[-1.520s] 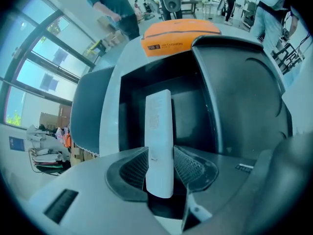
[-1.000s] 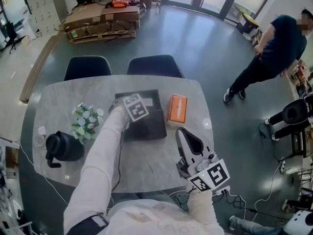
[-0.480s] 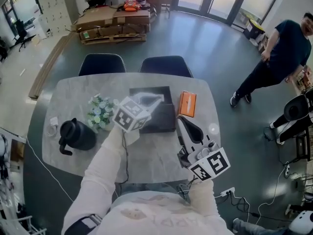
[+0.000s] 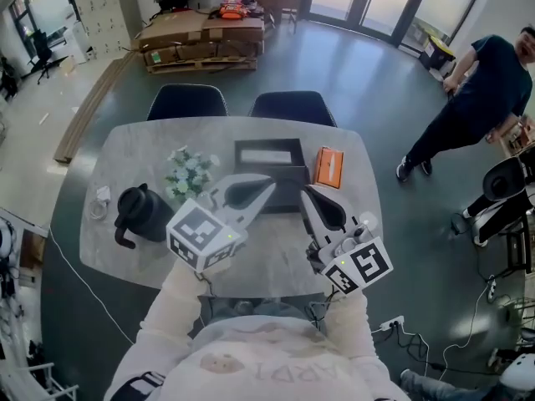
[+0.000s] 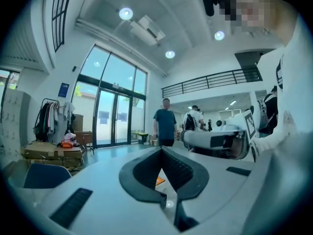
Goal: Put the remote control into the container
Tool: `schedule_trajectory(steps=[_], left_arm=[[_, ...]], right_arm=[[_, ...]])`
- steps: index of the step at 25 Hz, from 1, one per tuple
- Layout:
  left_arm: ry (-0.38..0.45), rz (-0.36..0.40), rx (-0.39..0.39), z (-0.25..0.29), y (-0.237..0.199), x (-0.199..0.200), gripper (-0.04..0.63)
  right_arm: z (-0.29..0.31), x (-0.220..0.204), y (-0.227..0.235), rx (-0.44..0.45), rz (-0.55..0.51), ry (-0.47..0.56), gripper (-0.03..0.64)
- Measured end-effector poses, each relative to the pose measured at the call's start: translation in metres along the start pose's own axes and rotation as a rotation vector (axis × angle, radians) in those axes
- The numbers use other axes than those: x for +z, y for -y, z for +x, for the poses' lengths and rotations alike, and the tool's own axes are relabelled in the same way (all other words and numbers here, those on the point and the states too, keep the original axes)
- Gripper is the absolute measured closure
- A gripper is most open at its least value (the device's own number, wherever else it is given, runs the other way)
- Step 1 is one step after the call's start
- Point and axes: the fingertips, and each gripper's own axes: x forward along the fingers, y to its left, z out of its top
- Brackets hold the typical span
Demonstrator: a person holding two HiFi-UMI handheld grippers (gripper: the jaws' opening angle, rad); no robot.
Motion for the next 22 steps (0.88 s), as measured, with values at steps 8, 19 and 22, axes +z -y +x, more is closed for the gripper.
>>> schedule_trajectory(steps=[8, 19, 22], left_arm=[[0.072, 0.023, 0.008, -0.033, 0.021, 0.029, 0.583], [0.071, 0.0, 0.016, -0.031, 0.01, 0.03, 0.583], [0.065, -0.012, 0.019, -0.03, 0.007, 0.03, 0.583]], right_arm=[[0.004, 0.007, -0.025, 0.021, -0.037, -0.017, 0.598], [0.01, 0.012, -0.028, 0.032, -0.058, -0.039, 0.598], [0.01, 0.014, -0.024, 0.039, -0.046, -0.041, 0.598]])
